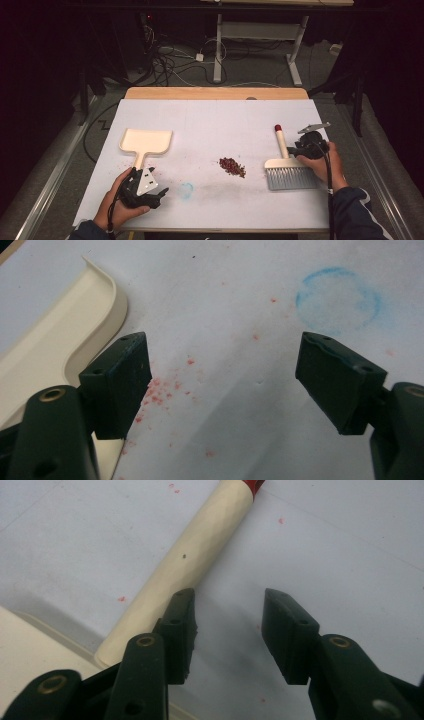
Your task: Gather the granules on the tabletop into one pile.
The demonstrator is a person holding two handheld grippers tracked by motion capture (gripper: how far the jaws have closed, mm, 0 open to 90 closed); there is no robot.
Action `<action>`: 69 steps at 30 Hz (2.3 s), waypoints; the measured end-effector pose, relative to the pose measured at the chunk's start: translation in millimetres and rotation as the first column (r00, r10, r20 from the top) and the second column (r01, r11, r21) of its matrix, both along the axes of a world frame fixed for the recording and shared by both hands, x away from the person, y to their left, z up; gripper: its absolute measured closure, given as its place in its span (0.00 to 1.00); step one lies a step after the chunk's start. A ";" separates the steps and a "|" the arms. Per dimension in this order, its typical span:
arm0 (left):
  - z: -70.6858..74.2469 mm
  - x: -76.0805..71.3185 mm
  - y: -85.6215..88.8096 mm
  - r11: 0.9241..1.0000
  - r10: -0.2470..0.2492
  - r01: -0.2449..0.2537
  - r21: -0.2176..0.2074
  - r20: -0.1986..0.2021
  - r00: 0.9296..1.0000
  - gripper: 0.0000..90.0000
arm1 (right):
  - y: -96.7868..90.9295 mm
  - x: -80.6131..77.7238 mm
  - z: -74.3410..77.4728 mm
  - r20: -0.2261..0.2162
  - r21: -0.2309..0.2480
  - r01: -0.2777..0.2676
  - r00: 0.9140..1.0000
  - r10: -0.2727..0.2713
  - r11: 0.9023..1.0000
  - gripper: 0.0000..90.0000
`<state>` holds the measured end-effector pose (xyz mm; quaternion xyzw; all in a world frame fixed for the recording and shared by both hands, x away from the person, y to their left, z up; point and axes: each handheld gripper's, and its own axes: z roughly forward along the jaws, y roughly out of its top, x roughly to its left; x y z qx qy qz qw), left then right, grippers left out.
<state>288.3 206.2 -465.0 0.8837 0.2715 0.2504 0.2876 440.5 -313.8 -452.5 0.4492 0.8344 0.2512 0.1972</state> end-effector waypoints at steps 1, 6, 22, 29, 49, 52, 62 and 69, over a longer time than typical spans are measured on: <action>0.2 0.0 0.1 1.000 0.001 -0.001 0.000 0.001 1.000 0.24 | -0.8 -0.1 0.5 0.005 0.005 0.007 1.000 -0.007 1.000 0.62; 0.3 0.7 -0.2 1.000 0.007 -0.007 -0.006 0.001 1.000 0.24 | -2.5 -3.9 11.7 0.092 0.058 0.006 0.996 -0.012 0.998 0.54; 1.9 0.3 1.4 1.000 0.013 -0.013 -0.013 0.013 1.000 0.24 | 23.8 -32.5 56.7 0.387 0.240 -0.115 0.922 0.013 0.964 0.35; 3.2 1.2 1.1 1.000 0.016 -0.015 -0.019 0.020 1.000 0.24 | 26.1 -57.1 65.2 0.454 0.235 -0.154 0.891 0.032 0.960 0.30; 5.1 4.6 -1.6 0.999 0.010 -0.008 -0.039 0.030 0.999 0.23 | 31.4 -118.6 48.4 0.557 0.122 -0.219 0.822 0.116 0.968 0.25; 5.4 5.6 -2.2 0.999 0.007 -0.006 -0.042 0.032 0.999 0.22 | 28.1 -122.5 43.7 0.558 0.106 -0.211 0.821 0.117 0.972 0.25; 5.5 7.9 -5.0 0.999 -0.002 0.003 -0.044 0.033 0.999 0.21 | 20.1 -135.3 25.8 0.530 0.115 -0.202 0.841 0.111 0.973 0.25; 5.7 8.7 -7.1 0.999 -0.006 0.008 -0.045 0.037 0.999 0.21 | 23.8 -146.3 7.7 0.497 0.085 -0.199 0.858 0.131 0.976 0.25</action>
